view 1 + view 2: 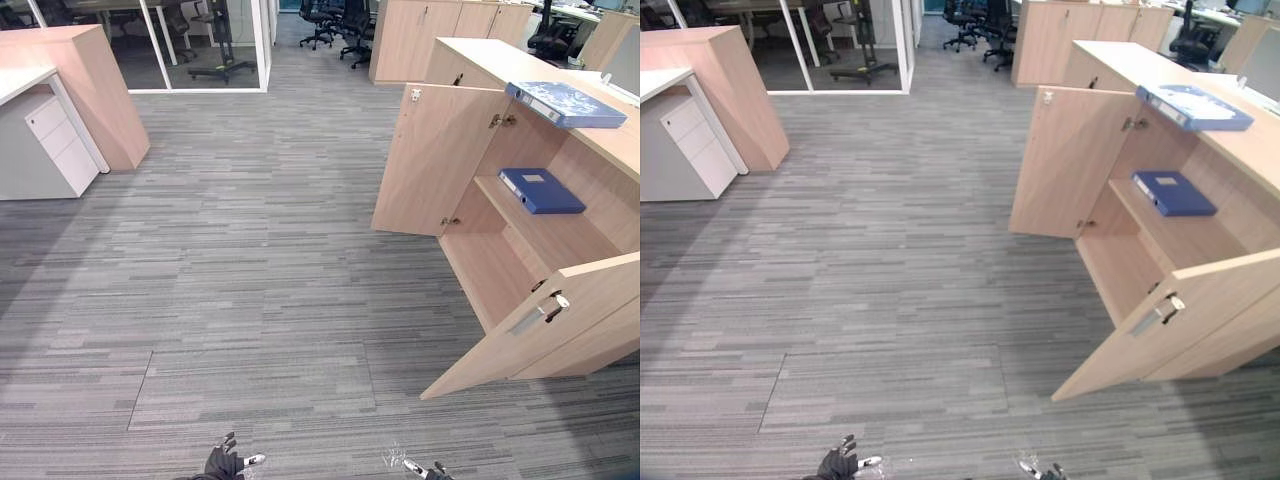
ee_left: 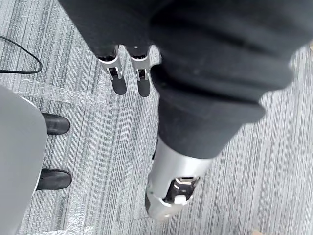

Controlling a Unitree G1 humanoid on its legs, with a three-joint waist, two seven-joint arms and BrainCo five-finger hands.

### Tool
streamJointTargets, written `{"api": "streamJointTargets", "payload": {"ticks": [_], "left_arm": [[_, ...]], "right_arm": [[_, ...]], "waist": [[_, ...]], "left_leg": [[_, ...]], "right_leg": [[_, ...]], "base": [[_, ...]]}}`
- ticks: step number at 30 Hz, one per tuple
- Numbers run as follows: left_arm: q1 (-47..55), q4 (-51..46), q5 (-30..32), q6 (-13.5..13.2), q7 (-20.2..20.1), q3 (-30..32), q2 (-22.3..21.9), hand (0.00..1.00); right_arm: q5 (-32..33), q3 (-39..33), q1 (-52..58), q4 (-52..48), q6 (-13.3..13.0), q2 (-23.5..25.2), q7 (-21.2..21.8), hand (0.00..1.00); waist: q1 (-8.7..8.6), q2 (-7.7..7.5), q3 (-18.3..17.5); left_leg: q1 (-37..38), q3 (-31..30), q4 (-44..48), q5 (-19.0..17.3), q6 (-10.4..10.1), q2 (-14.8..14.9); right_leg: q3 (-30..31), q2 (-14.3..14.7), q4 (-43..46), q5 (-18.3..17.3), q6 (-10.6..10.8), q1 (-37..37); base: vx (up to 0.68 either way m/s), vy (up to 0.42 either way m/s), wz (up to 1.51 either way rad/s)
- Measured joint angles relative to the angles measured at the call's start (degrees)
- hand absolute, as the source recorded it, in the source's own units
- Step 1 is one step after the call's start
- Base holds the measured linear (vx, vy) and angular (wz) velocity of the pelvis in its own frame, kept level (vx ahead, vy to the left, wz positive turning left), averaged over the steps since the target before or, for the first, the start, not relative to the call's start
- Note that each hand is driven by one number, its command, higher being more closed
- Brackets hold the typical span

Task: Walk over to the cabinet, pick up the folder, carry it to the office cabinet, place the folder inside the office cabinet, then close the office cabinet door

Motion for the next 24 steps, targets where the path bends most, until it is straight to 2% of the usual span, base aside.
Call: {"api": "streamJointTargets", "payload": {"ticks": [3, 9, 11, 12, 13, 14, 15, 16, 18, 20, 23, 24], "left_arm": [[0.20, -0.08, -0.68, 0.12, 0.13, 1.84, -0.11, 0.00], [0.27, -0.28, -1.44, 0.45, 0.16, 2.14, -0.17, 0.00], [0.23, -0.77, -1.47, 0.53, 0.18, 3.37, -0.34, 0.00], [0.22, -1.65, -1.46, 0.66, 0.26, 4.63, -0.62, 0.00], [0.24, -2.76, -1.12, 0.82, 0.36, 6.54, -1.09, 0.00], [0.32, -3.23, -0.96, 0.96, 0.41, 7.52, -1.34, 0.00], [0.21, -3.96, -0.24, 1.09, 0.42, 9.24, -1.40, 0.00], [0.08, -5.13, -0.13, 1.25, 0.45, 10.58, -1.76, 0.00], [0.27, -5.97, 0.04, 1.16, 0.54, 10.90, -1.97, 0.00], [0.26, -5.98, 0.25, 1.00, 0.60, 10.76, -2.07, 0.00], [0.25, -5.98, 0.16, 0.84, 0.95, 10.74, -2.24, 0.00], [0.29, -5.96, -0.34, 0.71, 1.15, 10.67, -2.31, 0.00]], "right_arm": [[-0.44, 0.02, -0.01, -0.03, 0.03, 0.23, 0.00, 0.00], [-2.26, 0.36, 0.39, -1.33, 0.04, 0.25, 0.01, 0.00], [-2.31, 0.39, 0.53, -1.89, 0.06, 0.27, 0.02, 0.00], [-2.37, 0.46, 0.67, -2.47, 0.11, 0.26, 0.03, 0.00], [-2.58, 0.69, 1.17, -3.95, 0.30, 0.29, 0.03, 0.00], [-2.76, 0.70, 1.64, -5.00, 0.40, 0.36, 0.03, 0.00], [-3.45, 0.68, 2.22, -6.73, 0.59, 0.58, 0.02, 0.00], [-4.34, 0.70, 2.57, -8.08, 0.79, 0.28, 0.01, 0.00], [-4.37, 0.90, 2.76, -8.68, 1.12, 0.28, 0.01, 0.00], [-4.49, 2.39, 2.68, -8.86, 1.27, -0.11, 0.01, 0.00], [-4.74, 3.19, 2.03, -9.05, 1.48, 0.01, 0.04, 0.00], [-4.79, 4.22, 1.89, -9.02, 1.43, -0.23, -0.01, 0.00]], "waist": [[0.05, -0.42, 0.41], [0.05, -0.26, 0.69], [0.05, 0.10, 1.20], [0.05, 0.24, 1.77], [0.34, 0.56, 2.41], [0.52, 0.59, 2.79], [0.70, 0.46, 3.90], [0.72, 0.37, 4.77], [0.71, 0.11, 5.22], [0.73, -0.07, 5.00], [0.85, 0.10, 4.92], [0.93, 0.32, 4.79]], "left_leg": [[0.01, 0.07, 1.51, -0.69, -0.42, 0.15], [-0.70, 0.23, 3.00, -1.53, -0.76, 0.39], [-2.72, 0.49, 6.49, -3.60, -1.15, 0.91], [-4.53, 1.22, 10.63, -6.08, -1.88, 1.85], [-6.19, 2.67, 15.33, -8.79, -3.74, 3.40], [-6.87, 3.16, 17.88, -10.02, -4.93, 4.15], [-9.11, 4.55, 24.56, -10.27, -5.35, 5.11], [-13.49, 7.01, 35.41, -10.88, -3.43, 6.29], [-16.51, 8.74, 41.00, -12.67, -1.77, 7.22], [-18.34, 8.44, 38.84, -12.71, -1.94, 7.32], [-19.17, 6.64, 23.60, -10.20, -3.00, 6.83], [-18.95, 5.29, 16.34, -7.61, -3.31, 6.39]], "right_leg": [[0.11, 0.08, 0.02, 0.06, -0.09, 0.72], [0.39, 0.26, -0.30, -0.41, -0.42, 0.67], [0.14, 0.48, -0.25, -0.89, -1.10, 0.65], [0.13, 0.93, 0.06, -1.05, -1.32, 0.68], [0.12, 1.59, 0.76, -1.68, -2.22, 0.63], [0.27, 1.95, 1.30, -2.02, -2.69, 0.67], [0.47, 1.98, 2.51, -2.93, -3.99, 0.92], [0.86, 1.16, 4.92, -4.40, -4.51, 1.19], [1.01, -0.61, 6.14, -5.79, -4.05, 1.69], [1.71, -3.06, 7.23, -7.28, -3.23, 2.00], [2.72, -6.52, 8.00, -9.36, -1.04, 2.74], [3.08, -7.51, 8.26, -10.54, 0.20, 2.73]], "base": [[0.00, 0.000, 0.00], [-0.06, 0.001, -0.01], [-0.02, -0.003, -0.03], [0.02, -0.005, -0.19], [0.01, -0.004, -0.25], [0.03, -0.001, -0.21], [0.06, -0.002, -0.16], [0.08, -0.001, -0.11], [0.11, 0.006, -0.10], [0.14, 0.053, -0.10], [0.25, 0.186, -0.07], [0.24, 0.235, -0.08]]}}
